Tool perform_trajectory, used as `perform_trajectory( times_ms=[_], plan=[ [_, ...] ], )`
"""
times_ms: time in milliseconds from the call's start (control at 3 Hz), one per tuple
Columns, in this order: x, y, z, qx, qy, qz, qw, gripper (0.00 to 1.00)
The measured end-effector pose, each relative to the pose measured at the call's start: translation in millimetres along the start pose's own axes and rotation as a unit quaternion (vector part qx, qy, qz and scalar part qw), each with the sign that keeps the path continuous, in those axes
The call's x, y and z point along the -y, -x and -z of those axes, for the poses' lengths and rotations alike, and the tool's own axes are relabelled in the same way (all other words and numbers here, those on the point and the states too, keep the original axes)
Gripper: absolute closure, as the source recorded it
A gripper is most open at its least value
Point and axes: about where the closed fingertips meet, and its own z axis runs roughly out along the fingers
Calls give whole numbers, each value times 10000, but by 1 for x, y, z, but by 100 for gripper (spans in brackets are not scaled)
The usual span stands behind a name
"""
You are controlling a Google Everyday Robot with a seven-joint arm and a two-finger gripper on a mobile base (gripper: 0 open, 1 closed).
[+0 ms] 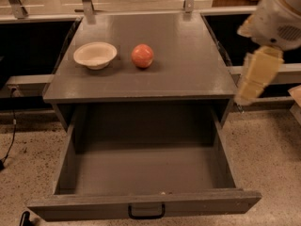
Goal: Place apple into top drawer
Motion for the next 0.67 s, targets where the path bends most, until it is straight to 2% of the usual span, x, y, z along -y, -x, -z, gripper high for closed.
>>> perform_trajectory(
  times_ms=[333,667],
  plan=[
    [71,82,-16,279,-280,62,9992,0],
    [102,160,-36,431,-392,198,9981,0]
  ],
)
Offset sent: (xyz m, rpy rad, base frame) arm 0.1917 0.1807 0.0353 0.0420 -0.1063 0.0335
